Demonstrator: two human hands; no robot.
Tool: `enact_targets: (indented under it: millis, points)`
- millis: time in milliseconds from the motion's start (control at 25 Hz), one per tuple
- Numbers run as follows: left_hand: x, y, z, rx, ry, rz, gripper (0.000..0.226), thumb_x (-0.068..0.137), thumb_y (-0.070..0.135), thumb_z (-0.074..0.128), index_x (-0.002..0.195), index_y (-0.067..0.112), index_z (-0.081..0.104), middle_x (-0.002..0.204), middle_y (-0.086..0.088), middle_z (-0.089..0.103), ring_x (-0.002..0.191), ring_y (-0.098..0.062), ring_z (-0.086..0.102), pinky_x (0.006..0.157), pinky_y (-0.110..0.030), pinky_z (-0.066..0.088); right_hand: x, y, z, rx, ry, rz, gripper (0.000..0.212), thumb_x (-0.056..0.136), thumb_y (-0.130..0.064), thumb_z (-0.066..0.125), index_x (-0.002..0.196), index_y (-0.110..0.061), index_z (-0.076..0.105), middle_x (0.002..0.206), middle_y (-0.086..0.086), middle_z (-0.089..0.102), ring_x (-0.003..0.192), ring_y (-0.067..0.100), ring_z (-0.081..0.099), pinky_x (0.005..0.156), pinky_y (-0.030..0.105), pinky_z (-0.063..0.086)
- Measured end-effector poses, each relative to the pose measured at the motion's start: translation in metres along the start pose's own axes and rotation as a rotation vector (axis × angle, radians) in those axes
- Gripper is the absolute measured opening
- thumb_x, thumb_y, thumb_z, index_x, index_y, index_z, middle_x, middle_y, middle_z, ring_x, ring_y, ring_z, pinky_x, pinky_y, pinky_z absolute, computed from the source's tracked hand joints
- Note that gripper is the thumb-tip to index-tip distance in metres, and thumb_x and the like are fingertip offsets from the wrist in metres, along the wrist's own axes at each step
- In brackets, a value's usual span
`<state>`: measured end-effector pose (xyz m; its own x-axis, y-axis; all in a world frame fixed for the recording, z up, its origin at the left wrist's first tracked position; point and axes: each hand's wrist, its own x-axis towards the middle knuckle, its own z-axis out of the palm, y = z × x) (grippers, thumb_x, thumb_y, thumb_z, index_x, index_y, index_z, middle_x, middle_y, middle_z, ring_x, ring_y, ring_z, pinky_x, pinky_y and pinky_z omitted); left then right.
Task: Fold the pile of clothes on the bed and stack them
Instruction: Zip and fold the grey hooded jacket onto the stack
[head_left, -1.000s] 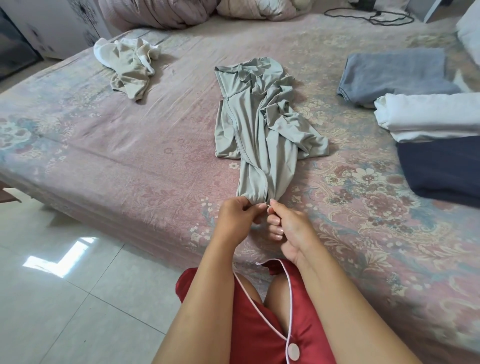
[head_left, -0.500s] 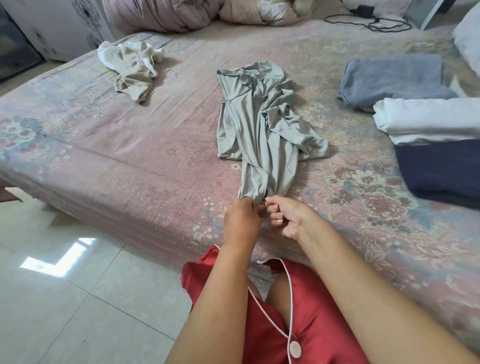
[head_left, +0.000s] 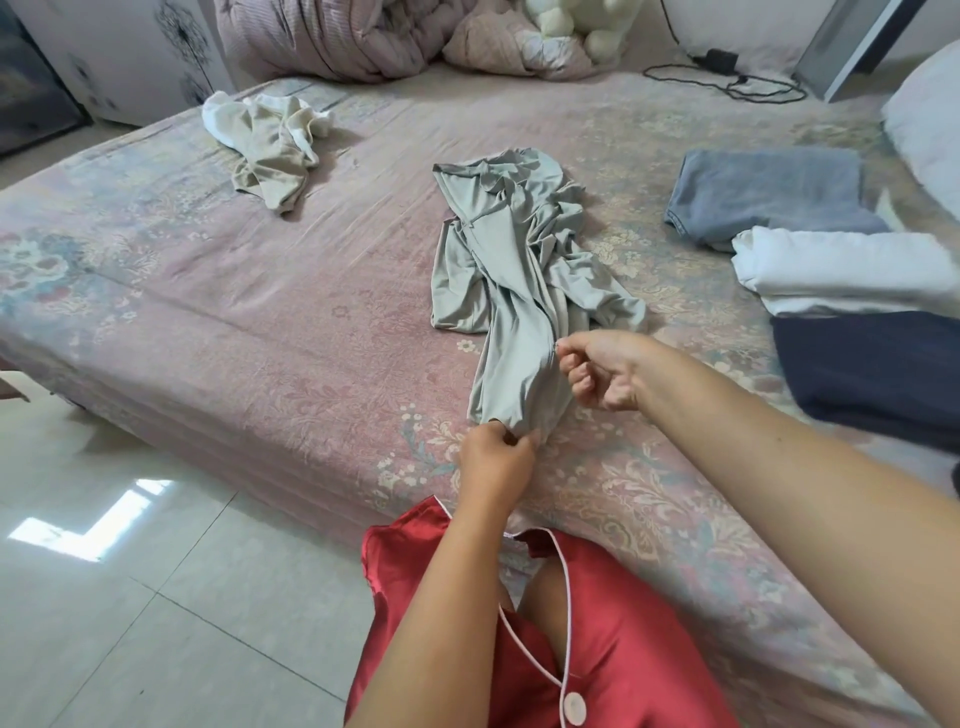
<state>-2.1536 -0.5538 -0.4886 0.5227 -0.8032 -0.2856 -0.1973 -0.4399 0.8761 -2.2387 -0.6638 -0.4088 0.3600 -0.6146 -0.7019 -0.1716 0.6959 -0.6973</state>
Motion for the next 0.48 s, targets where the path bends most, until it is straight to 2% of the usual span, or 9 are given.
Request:
enact_targets:
  millis: [80, 160, 280, 480]
  points:
    - [-0.003, 0.007, 0.0, -0.209, -0.014, -0.088, 0.035, 0.081, 0.024, 0.073, 0.064, 0.012, 0.046, 0.058, 0.001, 0.041, 0.055, -0.015, 0.038, 0.054, -0.027, 0.032, 0.002, 0.002, 0.0, 0.012, -0.011, 0.007, 0.035, 0.101, -0.016, 0.034, 0.066, -0.019, 0.036, 0.034, -0.009, 0.031, 0.023, 0.002, 0.025, 0.029, 0.008, 0.019]
    - [-0.001, 0.008, 0.001, -0.348, 0.008, -0.134, 0.046, 0.078, 0.023, 0.077, 0.058, 0.017, 0.036, 0.055, 0.001, 0.037, 0.054, -0.016, 0.034, 0.057, -0.03, 0.031, 0.002, 0.003, 0.001, 0.018, -0.013, 0.01, 0.035, 0.101, -0.016, 0.035, 0.066, -0.018, 0.037, 0.035, -0.009, 0.033, 0.024, 0.002, 0.026, 0.029, 0.008, 0.02]
    - [0.004, 0.001, 0.003, -0.326, 0.066, -0.099, 0.055, 0.077, 0.019, 0.078, 0.052, 0.018, 0.029, 0.05, 0.001, 0.03, 0.05, -0.016, 0.027, 0.056, -0.031, 0.027, 0.005, 0.006, 0.006, 0.051, -0.008, 0.004, 0.036, 0.101, -0.015, 0.035, 0.065, -0.016, 0.039, 0.034, -0.008, 0.035, 0.023, 0.002, 0.028, 0.028, 0.008, 0.022]
    - [0.006, -0.006, -0.002, -0.229, 0.026, -0.179, 0.051, 0.08, 0.022, 0.077, 0.055, 0.016, 0.032, 0.052, 0.0, 0.035, 0.052, -0.016, 0.034, 0.055, -0.029, 0.029, 0.012, -0.025, 0.008, 0.207, 0.034, -0.047, 0.043, 0.101, -0.01, 0.032, 0.058, -0.015, 0.037, 0.031, -0.009, 0.034, 0.022, 0.0, 0.029, 0.028, 0.008, 0.023]
